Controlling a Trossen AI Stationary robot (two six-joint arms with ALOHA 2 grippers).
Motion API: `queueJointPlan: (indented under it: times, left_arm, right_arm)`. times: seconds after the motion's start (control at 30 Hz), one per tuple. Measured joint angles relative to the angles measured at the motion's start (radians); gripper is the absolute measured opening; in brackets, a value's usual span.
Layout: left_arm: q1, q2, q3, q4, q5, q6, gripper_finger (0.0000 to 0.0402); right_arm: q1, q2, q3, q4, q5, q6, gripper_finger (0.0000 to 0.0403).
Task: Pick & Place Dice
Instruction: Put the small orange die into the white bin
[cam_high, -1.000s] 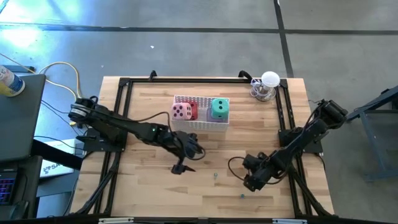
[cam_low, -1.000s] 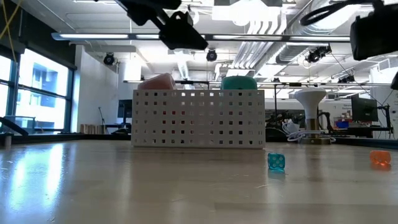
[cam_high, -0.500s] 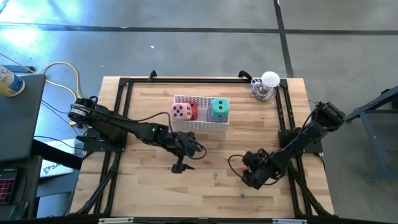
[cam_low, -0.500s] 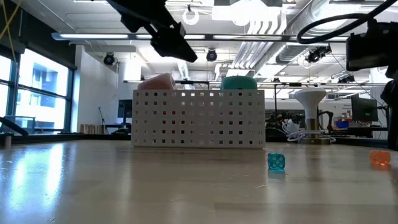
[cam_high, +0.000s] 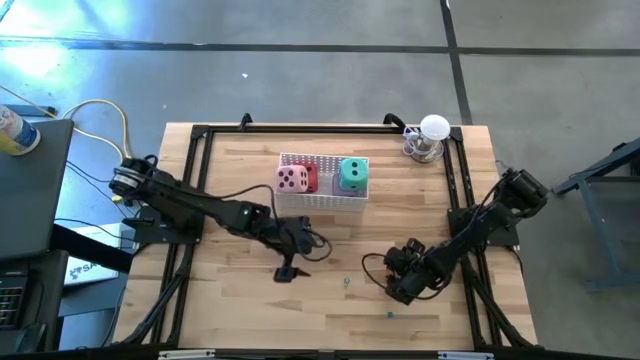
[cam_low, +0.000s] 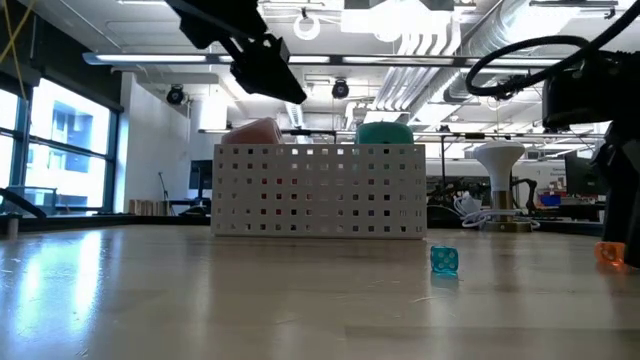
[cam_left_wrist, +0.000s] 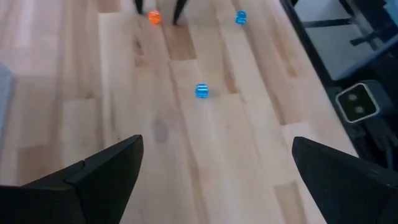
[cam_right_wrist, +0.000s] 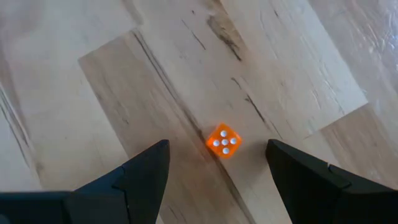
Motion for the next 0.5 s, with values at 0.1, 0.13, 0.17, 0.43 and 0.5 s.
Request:
queueJointPlan:
  times: [0.1, 0.13, 0.17, 0.43, 0.5]
  left_arm:
    - [-0.017, 0.003, 0.000, -0.004, 0.000, -0.020, 0.0400]
    - [-0.022, 0.003, 0.000, 0.000, 0.000, -0.020, 0.0400]
    - [-0.025, 0.003, 0.000, 0.001, 0.000, -0.020, 0.0400]
    - [-0.041, 0.003, 0.000, -0.001, 0.001, -0.018, 0.0400]
    - [-0.041, 0.003, 0.000, -0.001, 0.000, -0.011, 0.0400]
  right_arm:
    - [-0.014, 0.003, 0.001, -0.001, -0.009, -0.001, 0.0262]
    - [-0.018, 0.003, 0.001, -0.002, -0.013, 0.000, 0.0262]
    - [-0.022, 0.003, 0.001, -0.002, -0.013, 0.000, 0.0262]
    - [-0.025, 0.006, -0.001, -0.003, -0.002, -0.019, 0.0262]
    - [-0.025, 0.006, -0.001, -0.003, 0.012, -0.023, 0.0262]
